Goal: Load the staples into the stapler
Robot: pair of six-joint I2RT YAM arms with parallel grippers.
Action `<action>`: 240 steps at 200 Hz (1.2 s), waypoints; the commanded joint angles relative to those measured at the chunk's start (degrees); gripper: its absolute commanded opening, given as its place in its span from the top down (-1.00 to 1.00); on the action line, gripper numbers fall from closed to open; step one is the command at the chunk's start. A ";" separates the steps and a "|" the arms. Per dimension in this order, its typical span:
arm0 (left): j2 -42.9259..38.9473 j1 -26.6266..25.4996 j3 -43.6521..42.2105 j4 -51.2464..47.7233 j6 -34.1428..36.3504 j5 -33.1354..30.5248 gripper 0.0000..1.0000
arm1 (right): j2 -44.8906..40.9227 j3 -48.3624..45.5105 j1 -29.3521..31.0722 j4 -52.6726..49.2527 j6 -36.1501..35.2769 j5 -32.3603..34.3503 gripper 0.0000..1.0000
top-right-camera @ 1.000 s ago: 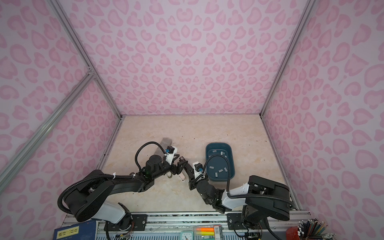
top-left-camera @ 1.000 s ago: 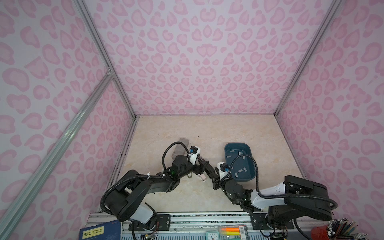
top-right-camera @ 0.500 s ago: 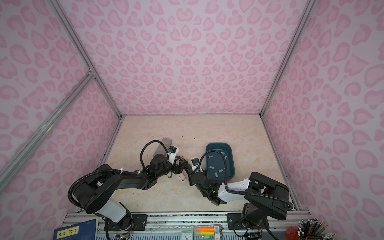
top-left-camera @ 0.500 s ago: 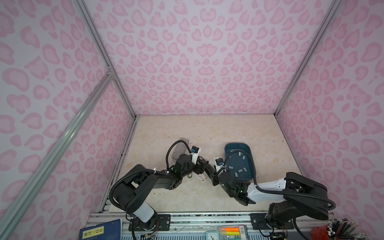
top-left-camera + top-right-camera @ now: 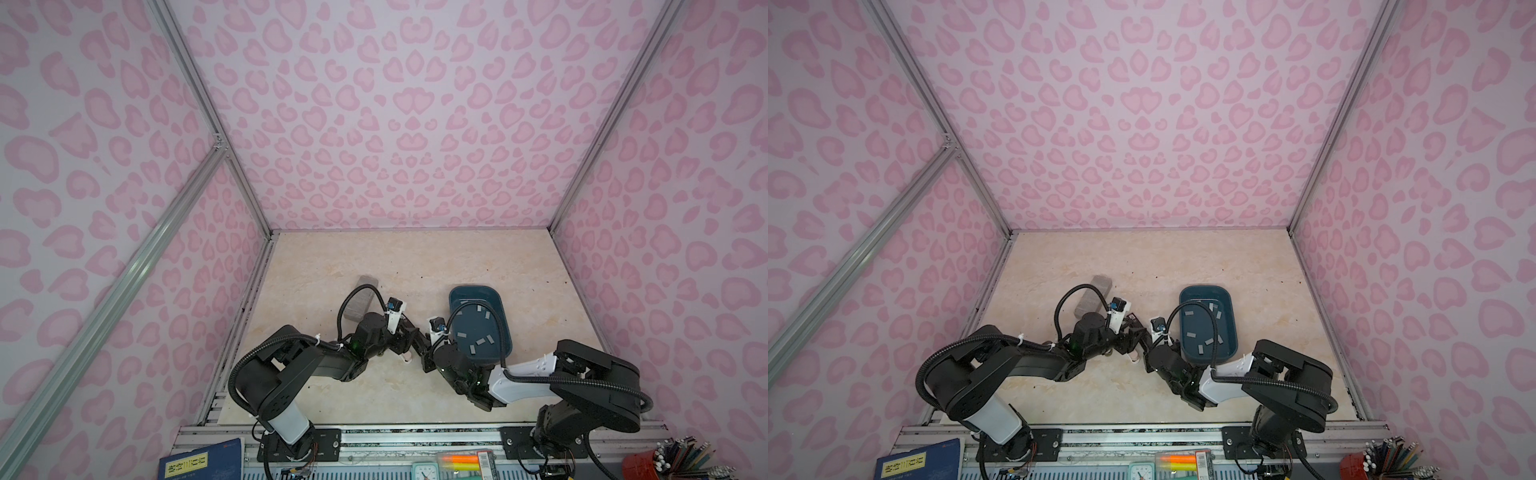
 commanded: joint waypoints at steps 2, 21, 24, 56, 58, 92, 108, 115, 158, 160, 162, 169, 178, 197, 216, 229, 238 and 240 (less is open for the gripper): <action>0.80 -0.26 -0.13 0.72 -0.37 0.62 -0.30 | 1.92 -1.12 -0.05 -3.10 1.59 -0.71 0.58; 1.28 -0.41 -0.34 1.23 -0.66 0.63 -0.29 | 3.10 -1.65 0.07 -2.18 2.49 -0.81 0.60; 1.38 -0.41 -0.39 1.25 -0.64 0.55 -0.29 | 3.29 -1.76 0.00 -2.06 2.59 -0.79 0.60; 2.37 -0.62 -0.48 2.12 -1.08 0.42 -0.29 | 4.64 -2.92 -0.05 -0.12 3.23 -0.53 0.61; 2.39 -0.66 -0.48 2.17 -1.14 0.38 -0.29 | 4.69 -2.93 -0.04 -0.07 3.26 -0.53 0.61; 1.75 -0.67 -0.35 2.19 -1.38 0.44 -0.29 | 4.37 -3.07 -0.24 0.48 3.14 -0.79 0.63; -0.37 -0.60 -0.14 0.95 -1.21 0.35 -0.29 | 1.97 -2.61 -0.27 -0.52 2.59 -0.63 0.62; -2.12 -0.67 0.00 0.08 -1.16 -0.04 -0.30 | -0.03 -2.19 -0.26 -1.99 2.25 -0.37 0.55; -20.83 -0.65 0.68 -12.60 -1.39 -9.63 -0.54 | -16.23 6.69 -0.65 -26.36 3.52 6.70 -0.52; -21.98 -0.67 0.86 -13.51 -1.49 -10.62 -0.55 | -16.74 7.25 -0.65 -27.70 3.93 7.21 -0.55; -23.06 -0.67 1.08 -14.30 -1.69 -11.35 -0.56 | -17.41 7.72 -0.76 -29.09 4.38 7.77 -0.56; -26.64 -0.66 1.74 -18.10 -2.40 -15.27 -0.60 | -19.43 9.92 -0.93 -33.53 6.08 9.76 -0.60; -30.82 -0.61 2.88 -22.51 -3.08 -20.28 -0.63 | -21.55 12.71 -0.94 -38.67 8.09 13.65 -0.66; -37.99 -0.58 5.95 -31.53 -5.17 -33.19 -0.80 | -23.71 20.75 -1.91 -50.12 10.60 18.61 -0.73; -41.10 -0.23 9.45 -38.60 -7.52 -48.08 -0.97 | -24.76 24.91 -2.34 -49.76 4.51 16.04 -0.72; -41.39 -0.19 10.99 -41.00 -4.48 -49.68 -0.92 | -25.23 24.50 -3.18 -42.98 -5.70 11.06 -0.65; -41.35 -0.18 11.79 -42.67 -0.39 -48.70 -0.96 | -25.31 24.64 -4.37 -40.08 -10.18 11.47 -0.57; -41.35 -0.22 11.94 -42.60 0.90 -48.62 -0.95 | -25.34 24.70 -4.77 -39.39 -11.06 12.03 -0.56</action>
